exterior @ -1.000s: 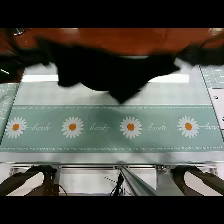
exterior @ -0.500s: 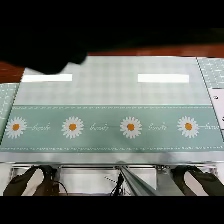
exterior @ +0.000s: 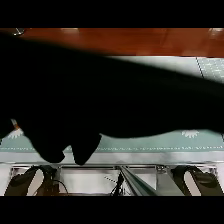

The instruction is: Fold the shirts.

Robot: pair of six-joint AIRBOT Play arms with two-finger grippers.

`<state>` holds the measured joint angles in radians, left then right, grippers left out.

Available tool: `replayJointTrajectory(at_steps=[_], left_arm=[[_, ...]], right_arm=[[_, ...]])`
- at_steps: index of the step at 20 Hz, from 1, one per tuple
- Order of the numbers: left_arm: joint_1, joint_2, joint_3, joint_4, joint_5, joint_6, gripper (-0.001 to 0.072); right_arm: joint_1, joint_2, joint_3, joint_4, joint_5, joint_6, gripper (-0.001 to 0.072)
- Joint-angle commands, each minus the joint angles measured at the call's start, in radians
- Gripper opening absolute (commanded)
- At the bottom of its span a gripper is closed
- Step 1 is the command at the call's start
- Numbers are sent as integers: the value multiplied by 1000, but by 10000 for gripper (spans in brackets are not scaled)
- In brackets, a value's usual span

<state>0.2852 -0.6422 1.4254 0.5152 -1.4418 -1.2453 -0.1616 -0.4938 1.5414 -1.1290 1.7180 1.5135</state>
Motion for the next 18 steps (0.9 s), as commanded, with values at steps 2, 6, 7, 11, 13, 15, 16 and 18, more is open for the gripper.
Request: replayJointTrajectory(at_steps=[2,6,7,11,13,15,16,18], left_arm=[[-225,-98,-263,123,21,3,24],[-408,-448,-257,211,169,29,25],[-425,-555,-212,211,198,28,24],[-461,-896,-1,206,200,-59,24],[-475,-977,56,156,201,-89,27],[-477,-1007,79,109,195,-89,289],[-471,-1009,87,124,164,-87,666],[-427,-1007,110,230,48,-89,699]], right_arm=[[0,183,-565,1,-86,45,32],[0,110,-874,-72,-425,56,32],[0,35,-880,-116,-497,60,32],[0,-345,-800,-111,-692,65,32],[0,-535,-708,-38,-717,51,32],[0,-693,-599,36,-704,39,49],[0,-757,-536,60,-674,38,283],[-5,-834,-414,45,-576,15,620]])
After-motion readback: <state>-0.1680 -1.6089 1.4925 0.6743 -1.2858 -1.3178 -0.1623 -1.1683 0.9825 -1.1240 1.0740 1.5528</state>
